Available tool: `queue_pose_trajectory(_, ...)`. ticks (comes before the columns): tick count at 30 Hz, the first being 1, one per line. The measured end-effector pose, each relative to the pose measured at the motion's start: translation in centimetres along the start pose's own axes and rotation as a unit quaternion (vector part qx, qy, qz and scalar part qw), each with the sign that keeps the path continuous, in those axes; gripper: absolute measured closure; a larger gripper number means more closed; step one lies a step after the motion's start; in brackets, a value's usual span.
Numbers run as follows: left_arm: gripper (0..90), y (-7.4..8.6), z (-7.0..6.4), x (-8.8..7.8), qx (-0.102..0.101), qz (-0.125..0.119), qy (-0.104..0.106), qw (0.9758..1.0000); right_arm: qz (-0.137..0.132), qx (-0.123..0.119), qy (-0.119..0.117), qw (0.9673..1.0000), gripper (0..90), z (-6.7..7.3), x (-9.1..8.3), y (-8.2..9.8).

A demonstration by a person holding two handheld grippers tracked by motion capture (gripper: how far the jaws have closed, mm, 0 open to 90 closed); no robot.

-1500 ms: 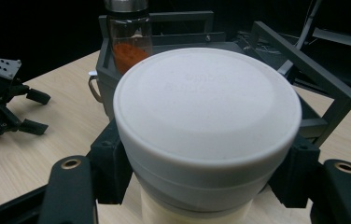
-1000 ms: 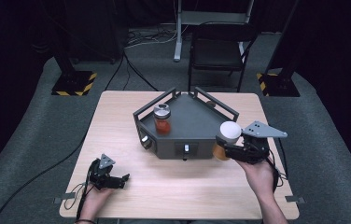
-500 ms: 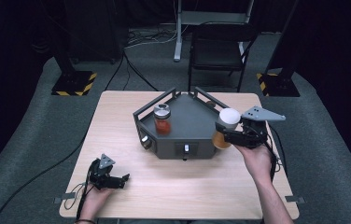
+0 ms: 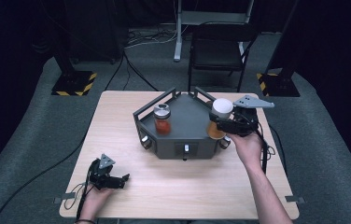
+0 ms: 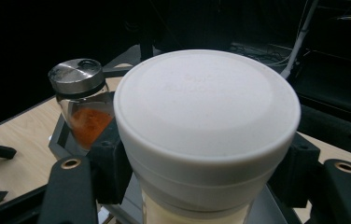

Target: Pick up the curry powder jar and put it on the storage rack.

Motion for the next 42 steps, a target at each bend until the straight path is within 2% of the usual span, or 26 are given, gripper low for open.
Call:
queue_pose_trajectory(8,0.1,0.0,0.0,0.0,0.000,0.000,0.000,1.0000,-0.003,0.008,0.002,1.0000,33.2,-0.2,1.7,0.1)
queue_pose_trajectory(10,0.1,0.0,0.0,0.0,0.000,0.000,0.000,1.0000,0.002,0.004,0.005,1.0000,33.2,-0.1,2.3,0.1)
queue_pose_trajectory(18,0.1,0.0,0.0,0.0,0.000,0.000,0.000,1.0000,0.014,0.014,0.008,0.9998,33.2,-0.5,4.0,0.6)
queue_pose_trajectory(32,0.1,0.0,0.0,0.0,0.000,0.000,0.000,1.0000,0.032,0.015,0.005,0.9994,33.1,-0.6,5.4,0.8)
queue_pose_trajectory(35,0.1,0.0,0.0,0.0,0.000,0.000,0.000,1.0000,0.025,0.020,0.006,0.9995,33.0,-0.7,5.5,1.2)
queue_pose_trajectory(42,0.1,0.0,0.0,0.0,0.000,0.000,0.000,1.0000,0.027,0.017,0.005,0.9995,32.7,-0.7,5.5,1.1)
Point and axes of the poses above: each handheld gripper's, and its own axes: x roughly forward along the jaws, y roughly out of its underside, z roughly to its left, the point moved 4 cm from there along x, roughly forward along the jaws, and after that the axes turned 13 degrees about -x, right-handed, at the moved point
